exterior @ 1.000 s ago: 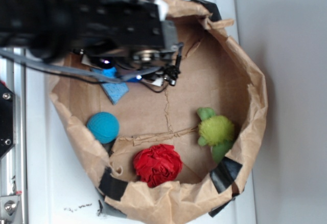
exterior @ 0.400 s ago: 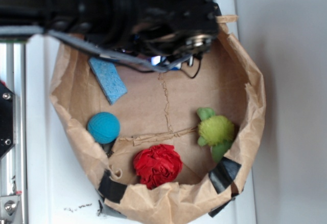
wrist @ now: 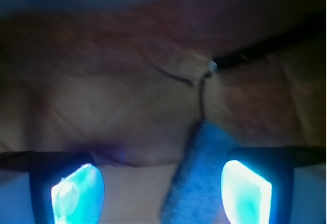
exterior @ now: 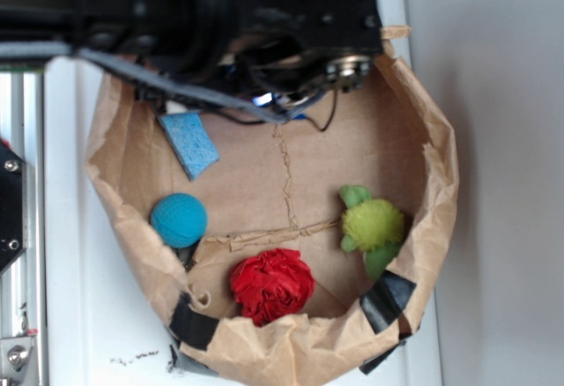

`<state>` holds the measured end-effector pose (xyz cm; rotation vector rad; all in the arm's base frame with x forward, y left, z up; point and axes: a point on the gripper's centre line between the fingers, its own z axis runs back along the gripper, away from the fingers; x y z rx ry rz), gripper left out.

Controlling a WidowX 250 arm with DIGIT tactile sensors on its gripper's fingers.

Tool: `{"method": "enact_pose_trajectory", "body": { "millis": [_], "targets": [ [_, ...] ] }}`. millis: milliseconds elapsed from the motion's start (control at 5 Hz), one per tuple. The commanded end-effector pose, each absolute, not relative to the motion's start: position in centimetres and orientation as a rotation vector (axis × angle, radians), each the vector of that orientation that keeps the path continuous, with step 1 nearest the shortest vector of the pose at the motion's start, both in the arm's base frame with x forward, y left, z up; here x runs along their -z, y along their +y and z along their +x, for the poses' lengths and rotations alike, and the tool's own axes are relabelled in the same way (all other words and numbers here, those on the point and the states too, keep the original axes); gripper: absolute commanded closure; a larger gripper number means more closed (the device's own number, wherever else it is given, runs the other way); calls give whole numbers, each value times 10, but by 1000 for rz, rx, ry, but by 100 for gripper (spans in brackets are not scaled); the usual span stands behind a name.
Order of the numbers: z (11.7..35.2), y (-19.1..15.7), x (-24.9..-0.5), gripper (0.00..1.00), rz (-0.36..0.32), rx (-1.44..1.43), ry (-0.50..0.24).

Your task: Grab the blue sponge.

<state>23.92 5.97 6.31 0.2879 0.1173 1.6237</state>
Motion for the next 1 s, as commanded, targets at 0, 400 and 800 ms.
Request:
{"method": "enact_pose_trajectory", "body": {
  "millis": [0,400,800],
  "targets": [
    [198,67,-60,0,156,-1522,21],
    [215,76,-21,0,95,-1515,-51],
    [236,67,-23,100,104,-1530,-73]
  ]
}}
